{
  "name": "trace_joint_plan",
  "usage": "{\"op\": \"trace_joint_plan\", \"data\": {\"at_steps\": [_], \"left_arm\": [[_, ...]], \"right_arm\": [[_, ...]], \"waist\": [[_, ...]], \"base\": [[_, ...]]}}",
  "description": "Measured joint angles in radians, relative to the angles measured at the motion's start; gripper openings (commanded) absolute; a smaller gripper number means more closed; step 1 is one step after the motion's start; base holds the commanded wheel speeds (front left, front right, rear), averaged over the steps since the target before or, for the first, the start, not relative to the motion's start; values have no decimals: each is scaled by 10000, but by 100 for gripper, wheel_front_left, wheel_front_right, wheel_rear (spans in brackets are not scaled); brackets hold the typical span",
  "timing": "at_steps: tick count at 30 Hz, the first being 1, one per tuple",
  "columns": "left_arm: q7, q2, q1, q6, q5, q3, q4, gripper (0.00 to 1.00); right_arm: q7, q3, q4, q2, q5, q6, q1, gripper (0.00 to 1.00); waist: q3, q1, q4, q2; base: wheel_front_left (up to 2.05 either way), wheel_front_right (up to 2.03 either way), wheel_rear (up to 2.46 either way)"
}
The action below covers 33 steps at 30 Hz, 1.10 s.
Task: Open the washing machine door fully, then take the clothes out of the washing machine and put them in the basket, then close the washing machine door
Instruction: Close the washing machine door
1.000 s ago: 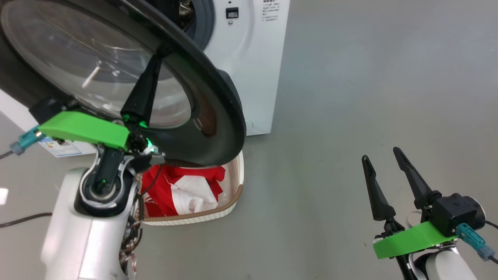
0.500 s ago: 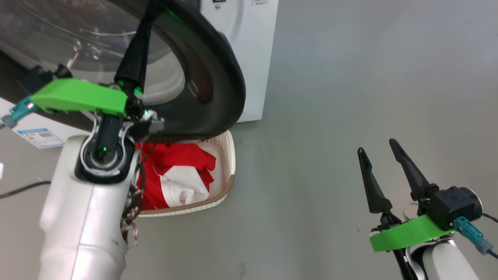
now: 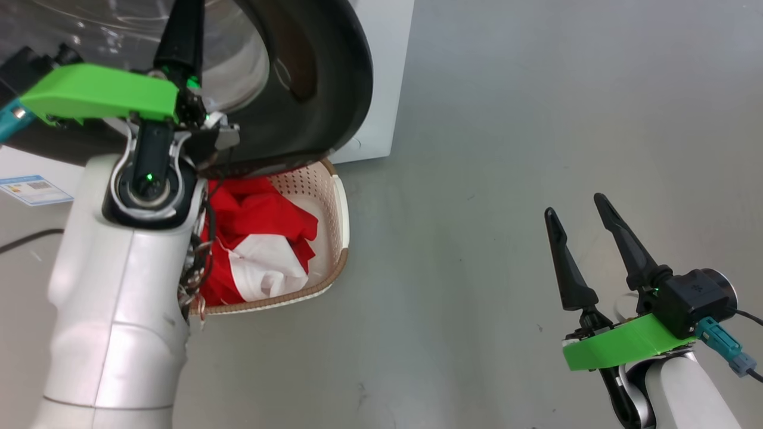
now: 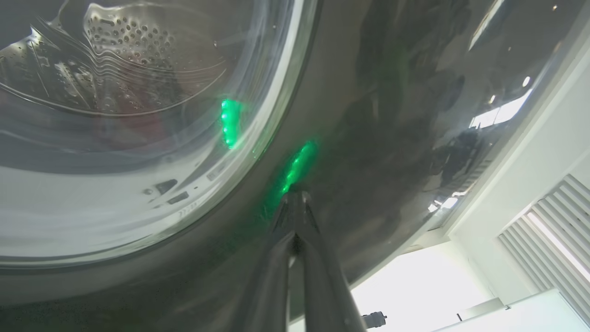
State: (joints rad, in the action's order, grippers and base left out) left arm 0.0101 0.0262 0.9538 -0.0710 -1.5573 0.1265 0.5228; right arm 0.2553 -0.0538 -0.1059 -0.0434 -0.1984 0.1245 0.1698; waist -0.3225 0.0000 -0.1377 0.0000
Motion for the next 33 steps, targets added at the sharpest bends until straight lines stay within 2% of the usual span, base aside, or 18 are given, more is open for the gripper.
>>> {"op": "trace_joint_plan", "data": {"at_steps": [12, 29, 30, 31, 32, 33], "left_arm": [[-132, -15, 732, -355, 19, -15, 755, 0], [-207, -13, 616, -456, 113, 144, 978, 0], [-211, -10, 492, -456, 180, 186, 932, 9], [-234, 10, 373, -456, 299, 265, 897, 32], [-286, 21, 243, -456, 408, 336, 825, 100], [-293, 40, 110, -456, 493, 395, 721, 100]], "right_arm": [[0, -36, -10, -2, 0, 0, 137, 100], [0, 50, -134, -8, 0, 0, 221, 100], [0, 50, -142, -8, 0, 0, 213, 100], [0, 52, -153, -8, 0, 0, 209, 100], [0, 56, -159, -10, 0, 0, 199, 100], [0, 58, -163, -10, 0, 0, 185, 100]], "waist": [[-310, 0, -79, 0], [3, 1, 59, 0], [49, 0, 92, 0], [98, 0, 128, 0], [150, 0, 169, 0], [202, 1, 209, 0]], "base": [[0, 0, 0], [0, 0, 0], [0, 0, 0], [0, 0, 0], [0, 0, 0], [0, 0, 0]]}}
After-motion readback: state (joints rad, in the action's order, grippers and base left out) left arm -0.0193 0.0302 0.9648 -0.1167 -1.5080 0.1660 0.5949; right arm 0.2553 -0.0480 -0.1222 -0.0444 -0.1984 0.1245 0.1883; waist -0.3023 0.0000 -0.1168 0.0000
